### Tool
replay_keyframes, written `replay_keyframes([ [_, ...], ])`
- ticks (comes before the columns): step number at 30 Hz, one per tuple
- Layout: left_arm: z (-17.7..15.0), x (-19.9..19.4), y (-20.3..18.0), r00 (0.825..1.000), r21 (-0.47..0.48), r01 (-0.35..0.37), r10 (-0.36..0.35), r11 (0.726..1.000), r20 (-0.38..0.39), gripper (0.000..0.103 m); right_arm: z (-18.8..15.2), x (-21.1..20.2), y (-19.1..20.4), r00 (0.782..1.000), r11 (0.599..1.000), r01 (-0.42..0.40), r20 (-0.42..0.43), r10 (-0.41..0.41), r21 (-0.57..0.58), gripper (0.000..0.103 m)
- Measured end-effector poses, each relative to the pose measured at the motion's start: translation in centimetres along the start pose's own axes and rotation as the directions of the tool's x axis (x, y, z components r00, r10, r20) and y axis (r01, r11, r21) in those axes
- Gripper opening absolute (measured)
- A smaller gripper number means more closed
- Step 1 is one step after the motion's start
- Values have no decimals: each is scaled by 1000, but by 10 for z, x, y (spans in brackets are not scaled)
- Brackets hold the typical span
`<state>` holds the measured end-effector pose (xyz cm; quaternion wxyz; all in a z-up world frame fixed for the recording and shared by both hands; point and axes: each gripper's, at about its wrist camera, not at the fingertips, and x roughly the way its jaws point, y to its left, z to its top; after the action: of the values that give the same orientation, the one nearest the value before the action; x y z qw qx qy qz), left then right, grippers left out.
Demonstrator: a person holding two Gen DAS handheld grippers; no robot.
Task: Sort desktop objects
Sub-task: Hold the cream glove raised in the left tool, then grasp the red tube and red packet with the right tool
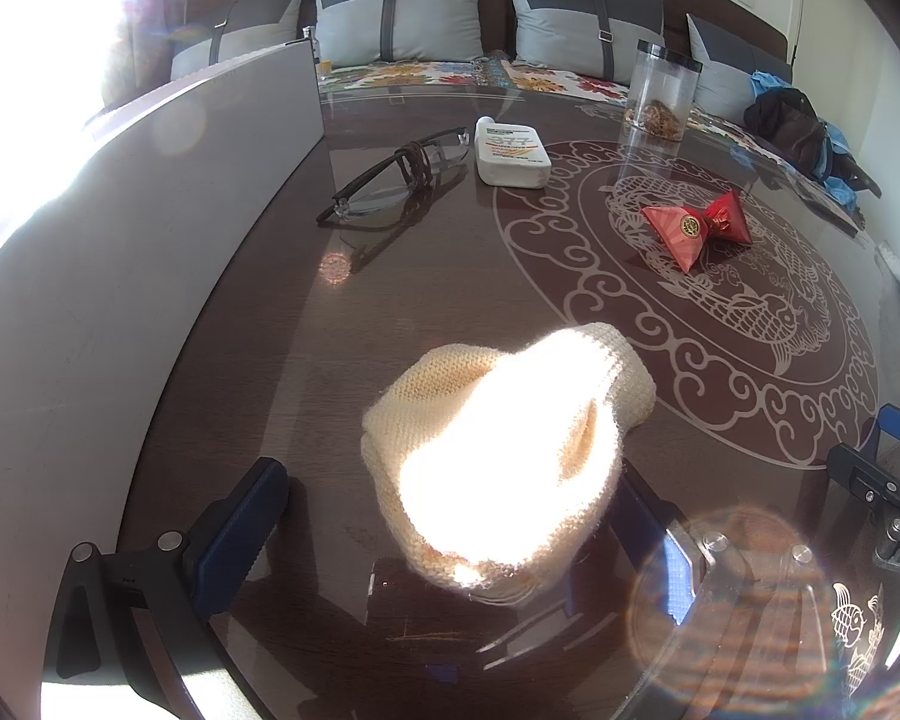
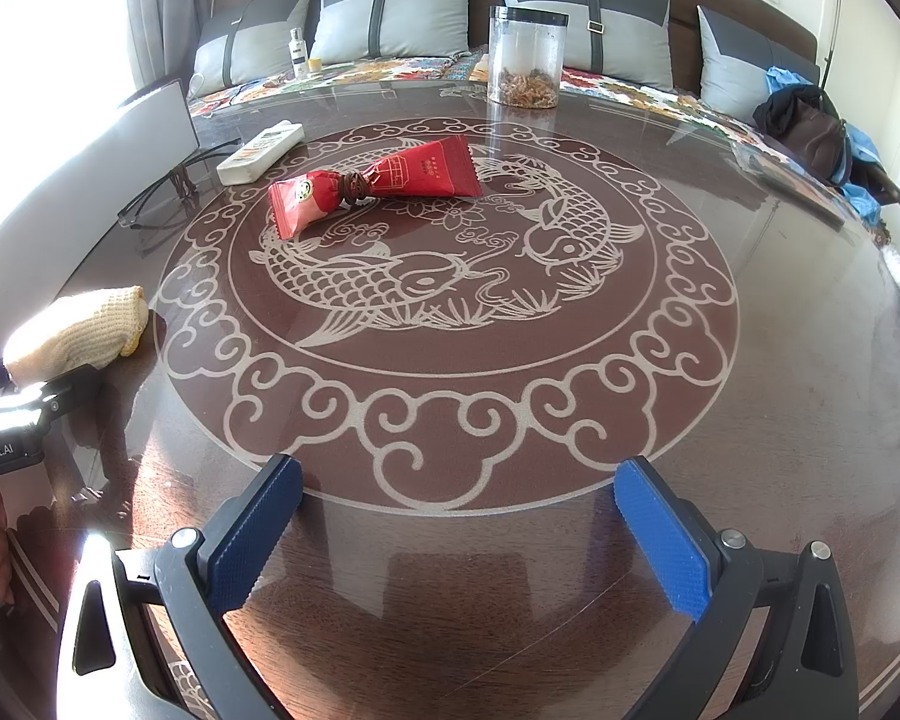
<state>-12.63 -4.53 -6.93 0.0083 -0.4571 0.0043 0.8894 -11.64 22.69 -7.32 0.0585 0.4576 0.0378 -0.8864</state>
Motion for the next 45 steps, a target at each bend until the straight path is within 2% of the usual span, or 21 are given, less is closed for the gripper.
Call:
replay_keyframes([
  [20,-1,0,0,1000,3,1,-1,1000,-2,103,0,0,0,1000,1000,0,0,0,0,103],
  [23,0,-1,-2,999,38,27,-27,999,-23,103,0,0,0,1000,1000,0,0,0,0,103],
  [26,5,0,-8,996,96,87,-85,992,-25,103,0,-1,0,1000,1000,0,0,0,0,103],
  [29,10,2,-17,1000,182,25,-27,983,12,103,0,-1,0,1000,1000,0,0,0,0,103],
  [31,13,2,-19,999,197,39,-45,980,26,102,0,-1,0,1000,1000,0,0,0,0,103],
  [32,15,0,-20,997,197,59,-68,979,38,79,0,-1,0,1000,1000,0,0,0,0,103],
  [33,17,-1,-20,996,202,66,-77,977,44,67,1,0,0,1000,1000,-1,-10,1,2,103],
  [35,21,-2,-21,997,212,44,-57,976,55,53,12,5,0,996,1000,-8,-93,8,3,103],
  [36,22,-4,-21,996,212,41,-56,976,63,52,21,8,-1,991,999,-40,-124,43,26,103],
  [37,23,-6,-18,996,206,38,-54,978,72,52,31,10,-5,984,992,-101,-137,111,78,103],
  [39,26,-13,-12,995,191,31,-49,981,90,52,53,16,-9,964,957,-196,-136,228,214,102],
  [41,28,-18,-1,994,170,34,-51,985,94,52,79,30,-5,948,924,-227,-148,282,306,96],
  [43,29,-19,12,995,132,51,-62,990,83,52,102,50,4,932,894,-238,-171,321,380,85],
  [44,27,-19,19,995,109,63,-72,992,76,52,113,60,7,932,887,-216,-184,312,409,84],
  [45,26,-19,24,995,90,71,-77,993,70,52,123,66,10,945,888,-176,-181,274,426,84],
])
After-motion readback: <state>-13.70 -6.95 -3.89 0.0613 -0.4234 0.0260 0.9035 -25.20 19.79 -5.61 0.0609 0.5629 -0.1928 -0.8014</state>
